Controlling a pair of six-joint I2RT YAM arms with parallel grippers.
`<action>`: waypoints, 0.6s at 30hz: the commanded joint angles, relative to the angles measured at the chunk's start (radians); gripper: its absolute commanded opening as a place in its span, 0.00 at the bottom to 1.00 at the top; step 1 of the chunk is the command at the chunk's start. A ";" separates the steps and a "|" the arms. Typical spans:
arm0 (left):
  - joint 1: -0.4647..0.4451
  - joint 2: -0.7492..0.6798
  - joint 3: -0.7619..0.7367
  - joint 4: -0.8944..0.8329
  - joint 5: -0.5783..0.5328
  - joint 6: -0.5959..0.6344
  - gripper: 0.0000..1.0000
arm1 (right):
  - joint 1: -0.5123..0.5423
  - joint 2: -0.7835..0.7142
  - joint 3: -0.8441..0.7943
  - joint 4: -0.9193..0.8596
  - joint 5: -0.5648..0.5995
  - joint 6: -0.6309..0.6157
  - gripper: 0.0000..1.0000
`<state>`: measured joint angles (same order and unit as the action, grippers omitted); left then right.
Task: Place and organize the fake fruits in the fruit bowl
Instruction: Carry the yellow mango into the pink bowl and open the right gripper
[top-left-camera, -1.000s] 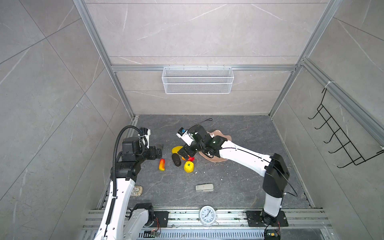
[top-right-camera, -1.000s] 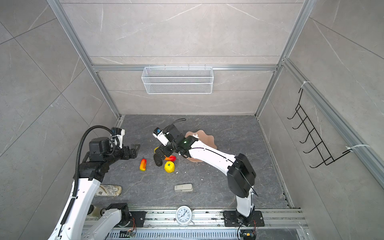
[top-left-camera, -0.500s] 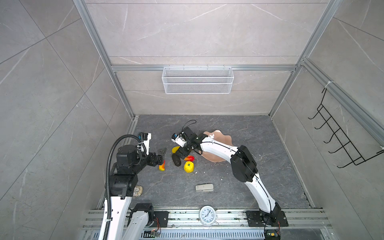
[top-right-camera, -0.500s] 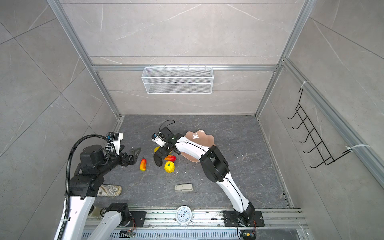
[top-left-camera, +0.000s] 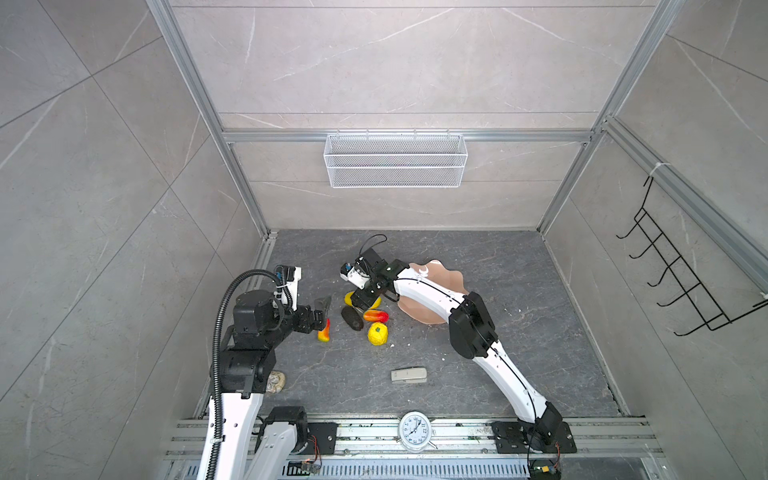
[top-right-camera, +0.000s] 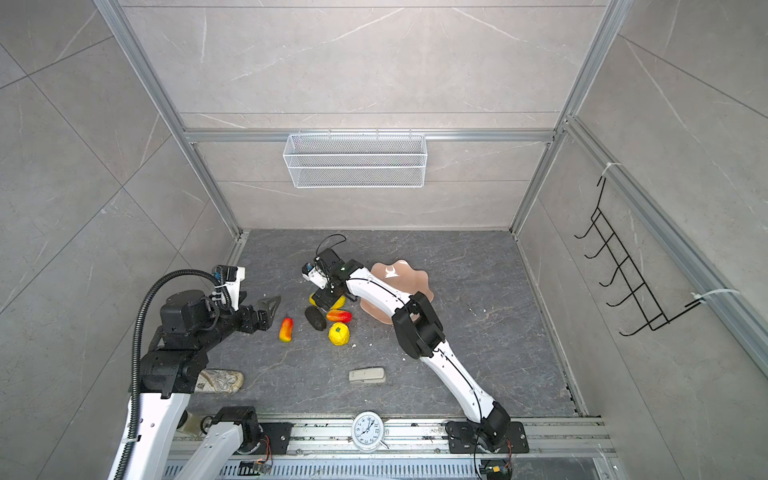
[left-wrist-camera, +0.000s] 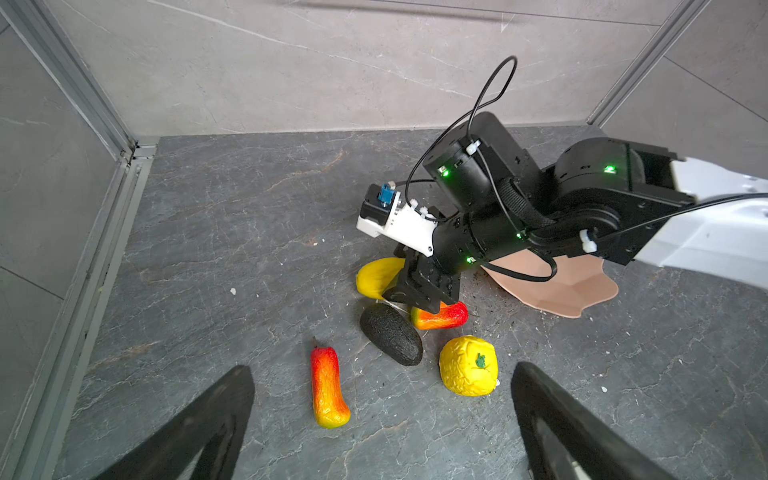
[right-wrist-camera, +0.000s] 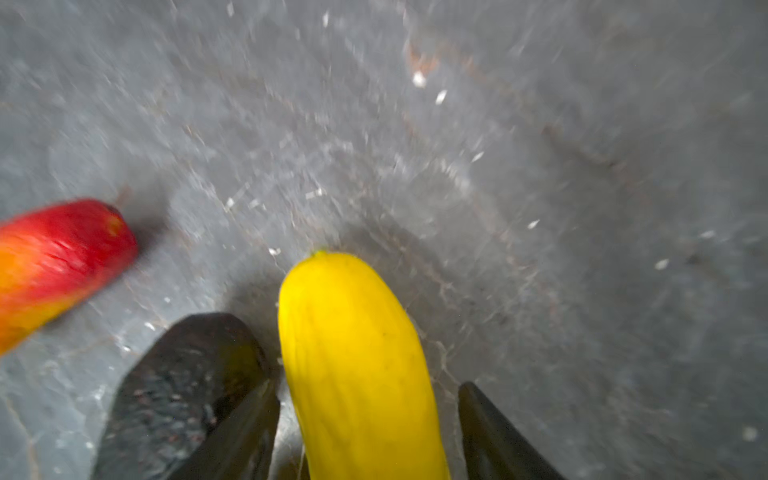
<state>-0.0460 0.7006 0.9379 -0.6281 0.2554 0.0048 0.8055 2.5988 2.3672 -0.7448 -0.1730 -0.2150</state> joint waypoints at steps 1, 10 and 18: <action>-0.005 -0.008 0.001 0.001 -0.014 0.027 1.00 | 0.004 0.036 0.050 -0.059 -0.013 -0.011 0.65; -0.005 -0.001 0.000 0.001 -0.019 0.027 1.00 | 0.004 -0.059 0.054 -0.052 0.008 -0.001 0.31; -0.006 0.004 0.001 -0.002 -0.024 0.031 1.00 | -0.039 -0.345 -0.121 0.011 0.075 0.045 0.28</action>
<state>-0.0460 0.7059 0.9379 -0.6289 0.2371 0.0120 0.7979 2.4229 2.3077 -0.7753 -0.1337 -0.2050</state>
